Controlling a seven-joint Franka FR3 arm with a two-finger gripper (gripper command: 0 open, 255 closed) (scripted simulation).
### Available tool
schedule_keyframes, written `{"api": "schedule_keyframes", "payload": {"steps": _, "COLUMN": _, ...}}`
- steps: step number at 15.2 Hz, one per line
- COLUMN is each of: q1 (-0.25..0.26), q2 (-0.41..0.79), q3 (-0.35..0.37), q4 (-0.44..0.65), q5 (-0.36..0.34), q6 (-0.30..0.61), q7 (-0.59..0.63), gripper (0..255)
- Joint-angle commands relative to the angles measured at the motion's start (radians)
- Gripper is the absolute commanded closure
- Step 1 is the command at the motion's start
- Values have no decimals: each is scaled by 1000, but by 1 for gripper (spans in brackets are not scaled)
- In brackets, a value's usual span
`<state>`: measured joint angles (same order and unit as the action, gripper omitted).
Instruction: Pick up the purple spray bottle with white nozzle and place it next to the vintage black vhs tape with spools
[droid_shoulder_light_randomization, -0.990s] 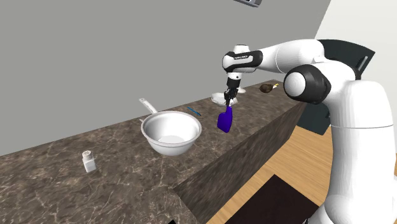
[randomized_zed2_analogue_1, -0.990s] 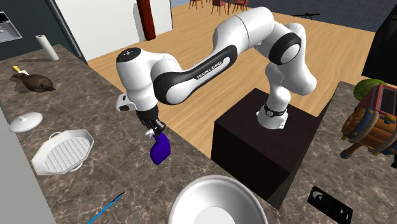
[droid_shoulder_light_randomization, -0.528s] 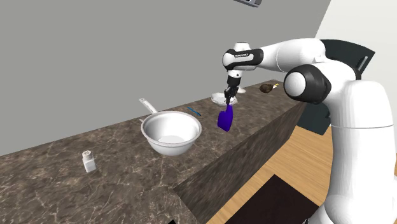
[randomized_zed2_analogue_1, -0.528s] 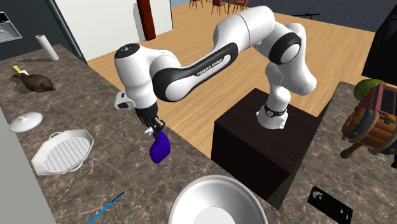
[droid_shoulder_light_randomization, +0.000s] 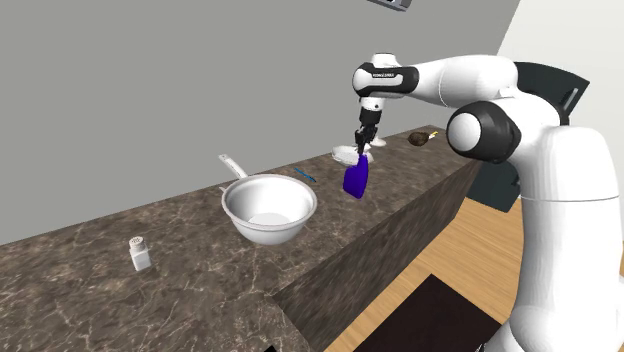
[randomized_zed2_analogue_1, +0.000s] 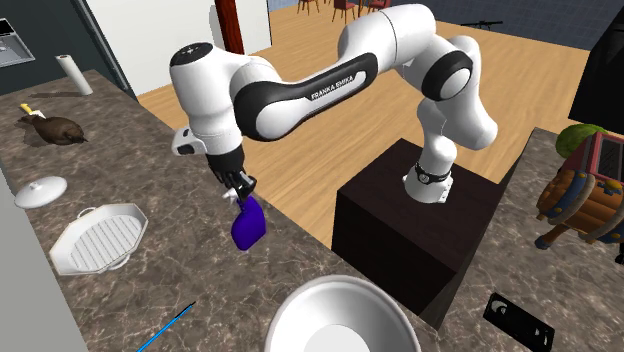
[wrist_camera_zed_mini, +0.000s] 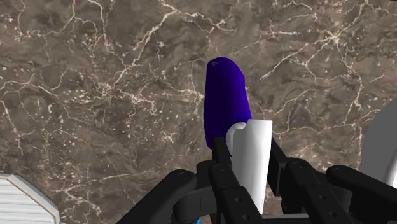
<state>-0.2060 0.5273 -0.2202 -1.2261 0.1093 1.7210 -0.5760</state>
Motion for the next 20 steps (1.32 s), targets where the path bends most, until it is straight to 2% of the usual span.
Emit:
{"api": "schedule_keyframes", "payload": {"steps": 1, "q1": 0, "q2": -3, "q3": 0, "q4": 22, "q5": -1, "q6": -25, "q7": 2, "gripper": 255}}
{"api": "schedule_keyframes", "payload": {"steps": 6, "q1": -8, "q2": 9, "q3": 0, "q4": 108, "q5": 1, "q6": -99, "q7": 4, "gripper": 255}}
{"api": "schedule_keyframes", "payload": {"steps": 12, "q1": 94, "q2": -224, "q3": 12, "q4": -189, "q5": -47, "q6": -31, "q7": 96, "gripper": 255}}
{"api": "schedule_keyframes", "payload": {"steps": 20, "q1": 196, "q2": -459, "q3": 64, "q4": -431, "q5": -96, "q6": -18, "q7": 248, "gripper": 255}}
